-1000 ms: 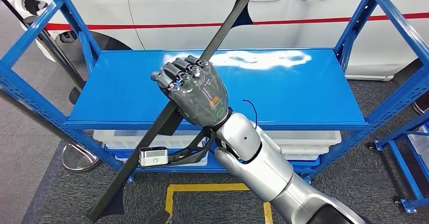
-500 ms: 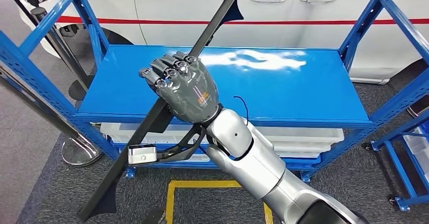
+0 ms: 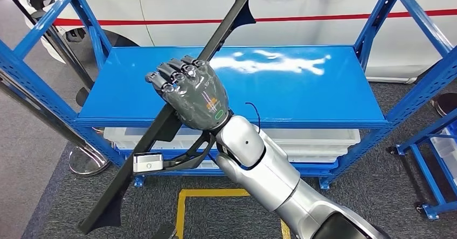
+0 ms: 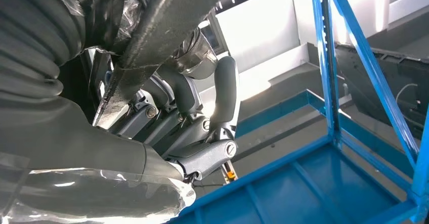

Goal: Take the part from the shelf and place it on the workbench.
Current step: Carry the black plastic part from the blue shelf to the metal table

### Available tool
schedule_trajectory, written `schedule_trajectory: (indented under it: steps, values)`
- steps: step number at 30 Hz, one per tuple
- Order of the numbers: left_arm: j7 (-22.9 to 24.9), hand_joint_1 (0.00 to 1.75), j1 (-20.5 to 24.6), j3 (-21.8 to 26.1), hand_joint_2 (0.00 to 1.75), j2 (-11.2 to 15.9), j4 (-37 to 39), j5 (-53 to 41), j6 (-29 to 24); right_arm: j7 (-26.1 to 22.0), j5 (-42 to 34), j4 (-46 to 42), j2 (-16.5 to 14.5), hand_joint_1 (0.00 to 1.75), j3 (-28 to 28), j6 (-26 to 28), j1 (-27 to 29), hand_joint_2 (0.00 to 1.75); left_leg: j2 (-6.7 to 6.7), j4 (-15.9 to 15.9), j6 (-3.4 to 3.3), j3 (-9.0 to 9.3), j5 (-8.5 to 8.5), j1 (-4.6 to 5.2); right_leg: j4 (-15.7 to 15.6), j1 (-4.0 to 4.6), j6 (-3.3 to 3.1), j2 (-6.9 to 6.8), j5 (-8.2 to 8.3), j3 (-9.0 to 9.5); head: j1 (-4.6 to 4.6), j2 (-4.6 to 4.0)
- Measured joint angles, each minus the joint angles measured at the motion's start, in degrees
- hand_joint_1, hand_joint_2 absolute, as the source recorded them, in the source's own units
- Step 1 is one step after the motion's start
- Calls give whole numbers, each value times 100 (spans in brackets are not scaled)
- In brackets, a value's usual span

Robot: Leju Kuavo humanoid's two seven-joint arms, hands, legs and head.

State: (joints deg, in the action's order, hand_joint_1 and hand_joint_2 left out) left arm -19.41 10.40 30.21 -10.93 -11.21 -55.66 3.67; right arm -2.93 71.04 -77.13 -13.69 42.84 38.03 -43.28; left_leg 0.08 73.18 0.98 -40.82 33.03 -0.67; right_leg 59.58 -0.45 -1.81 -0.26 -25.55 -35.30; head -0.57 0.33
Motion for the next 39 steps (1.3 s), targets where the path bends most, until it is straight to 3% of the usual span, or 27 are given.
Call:
schedule_trajectory:
  steps: [1,2,4,6,10,11,13,15,16,17,18,21,22,25,27,30,31,32,33,36,37,39]
  values:
    - [7,0,1,0,0,1,0,-15,5,0,1,15,1,175,0,3,3,175,0,133,7,-26,23,-3,10,0,5,0,14,-26,0,0]
    - [13,0,6,-1,0,1,0,-27,11,0,5,25,1,175,0,5,6,175,0,39,6,62,-64,-4,24,-2,12,2,25,-49,0,0]
    - [27,0,30,-2,0,2,0,-58,21,0,19,31,1,175,0,8,5,175,-2,-664,-14,480,-381,-5,51,-8,30,5,41,-76,0,0]
    - [36,0,63,-7,0,1,0,-86,27,0,26,29,1,175,-1,12,1,175,-10,-1281,-55,811,-554,18,66,5,78,10,71,-104,-1,0]
    - [46,0,74,-12,0,1,0,-108,37,2,26,21,7,175,-8,18,-2,175,-14,-1445,-192,834,-638,35,59,15,222,20,121,-152,2,0]
    - [47,0,77,-13,0,0,0,-110,37,4,27,13,11,175,-12,19,-6,175,-4,-1474,-242,824,-680,25,145,15,250,24,36,-189,3,0]
    - [50,0,89,-15,0,-2,0,-115,38,11,28,-8,24,175,-19,20,-11,175,16,-1507,-322,775,-755,20,649,10,283,29,-337,-394,3,0]
    - [61,0,89,-16,0,-2,0,-121,38,19,28,-19,49,175,-22,16,-1,175,23,-1490,-353,690,-803,38,1348,8,300,28,-709,-662,2,0]
    - [67,0,86,-16,0,-3,0,-125,36,23,29,-24,68,175,-22,11,11,175,25,-1477,-357,647,-825,45,1535,7,302,28,-770,-711,2,0]
    - [74,0,83,-17,0,-7,0,-130,31,26,31,-36,89,175,-22,6,26,175,26,-1463,-355,607,-844,51,1523,7,298,28,-729,-660,2,0]
    - [78,0,81,-17,0,-14,0,-133,23,28,32,-59,109,175,-22,0,40,175,24,-1447,-348,573,-861,55,1294,8,285,28,-601,-495,2,0]
    - [81,0,79,-19,0,-51,0,-135,-18,39,38,-168,146,175,-22,-19,56,175,20,-1387,-301,493,-897,78,258,33,210,29,-254,119,2,0]
    - [81,0,78,-20,0,-63,0,-134,-28,46,39,-200,157,175,-22,-27,57,175,22,-1373,-275,470,-913,82,106,47,184,30,-226,186,1,0]
    - [81,0,65,-20,0,-84,0,-129,-43,58,38,-249,191,175,-22,-61,64,175,20,-1363,-176,423,-949,75,36,50,96,28,-146,150,2,0]
    - [80,0,56,-20,0,-89,0,-128,-45,59,37,-272,201,175,-22,-80,66,175,9,-1147,-112,324,-724,65,-14,19,27,12,-54,105,0,0]
    - [81,0,51,-20,0,-92,0,-125,-46,59,36,-293,204,175,-20,-96,73,175,6,-187,-27,16,-61,14,-16,11,-14,-1,60,-36,0,0]
    - [80,0,49,-20,0,-92,0,-123,-46,59,36,-293,205,175,-20,-98,78,175,7,40,-6,-22,45,2,-5,11,-9,-3,95,-93,1,0]
    - [80,0,47,-20,0,-92,0,-121,-46,59,35,-293,207,175,-20,-101,83,175,8,82,8,31,54,-5,10,9,-1,-3,127,-150,0,0]
    - [80,0,47,-20,0,-92,0,-119,-46,59,35,-294,208,175,-20,-103,86,175,9,-114,14,206,-38,-10,30,3,12,-2,158,-205,0,0]
    - [78,0,63,-20,0,-96,0,-120,-46,60,36,-302,209,175,-20,-108,86,175,0,-1209,-19,919,-362,0,78,-6,86,2,238,-306,0,0]
    - [76,0,68,-20,0,-100,0,-121,-45,60,35,-305,209,175,-20,-109,84,175,-6,-1386,-45,1016,-400,15,79,-3,122,1,269,-318,1,0]
    - [74,0,69,-20,0,-105,0,-124,-45,62,34,-305,209,175,-20,-111,81,175,-18,-1428,-112,1004,-459,49,55,0,199,-2,343,-324,2,0]
